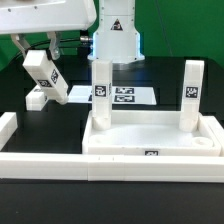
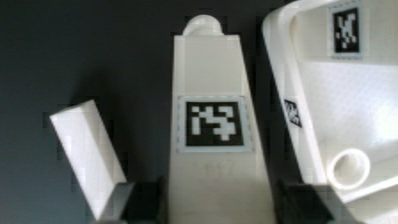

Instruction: Assemble desk

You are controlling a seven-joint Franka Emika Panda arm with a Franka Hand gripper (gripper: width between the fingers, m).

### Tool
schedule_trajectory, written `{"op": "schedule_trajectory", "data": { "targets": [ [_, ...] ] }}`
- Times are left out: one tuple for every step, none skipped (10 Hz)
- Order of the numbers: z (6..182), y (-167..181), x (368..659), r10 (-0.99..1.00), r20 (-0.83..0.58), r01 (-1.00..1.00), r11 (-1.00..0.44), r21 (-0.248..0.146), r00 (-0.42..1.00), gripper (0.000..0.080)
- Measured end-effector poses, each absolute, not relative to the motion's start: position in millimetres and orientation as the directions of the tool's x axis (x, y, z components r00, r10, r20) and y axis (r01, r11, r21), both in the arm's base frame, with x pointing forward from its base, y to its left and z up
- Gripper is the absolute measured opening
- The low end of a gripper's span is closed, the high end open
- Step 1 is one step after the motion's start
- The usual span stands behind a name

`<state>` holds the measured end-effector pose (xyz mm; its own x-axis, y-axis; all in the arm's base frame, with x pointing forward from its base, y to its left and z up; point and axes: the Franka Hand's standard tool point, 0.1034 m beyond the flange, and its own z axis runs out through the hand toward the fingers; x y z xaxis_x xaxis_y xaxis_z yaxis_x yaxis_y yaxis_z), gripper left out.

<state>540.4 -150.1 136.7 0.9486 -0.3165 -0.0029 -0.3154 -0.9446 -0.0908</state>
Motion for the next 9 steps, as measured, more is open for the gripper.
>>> {"op": "schedule_trajectory", "data": {
  "targets": [
    [137.5, -150, 542, -0.305, 0.059, -0.301, -0.951, -0.075, 0.950, 0.0284],
    [142.0, -145, 552, -0.287, 0.108, -0.282, -0.957, -0.065, 0.952, 0.0284],
    [150.8, -139, 567, -0.270, 0.194, -0.266, -0.963, -0.048, 0.943, 0.0284],
    [158.4, -126, 576, -0.267, 0.228, -0.263, -0.964, -0.050, 0.936, 0.0284],
    [162.9, -117, 581, -0.253, 0.248, -0.249, -0.967, -0.050, 0.935, 0.0284],
    [160.1, -120, 579, -0.251, 0.242, -0.247, -0.968, -0.046, 0.937, 0.0284],
    [159.9, -120, 579, -0.252, 0.241, -0.248, -0.968, -0.046, 0.937, 0.0284],
    [159.9, -119, 580, -0.250, 0.241, -0.246, -0.968, -0.046, 0.938, 0.0284],
    [160.4, -115, 581, -0.251, 0.242, -0.247, -0.968, -0.048, 0.937, 0.0284]
  ]
}}
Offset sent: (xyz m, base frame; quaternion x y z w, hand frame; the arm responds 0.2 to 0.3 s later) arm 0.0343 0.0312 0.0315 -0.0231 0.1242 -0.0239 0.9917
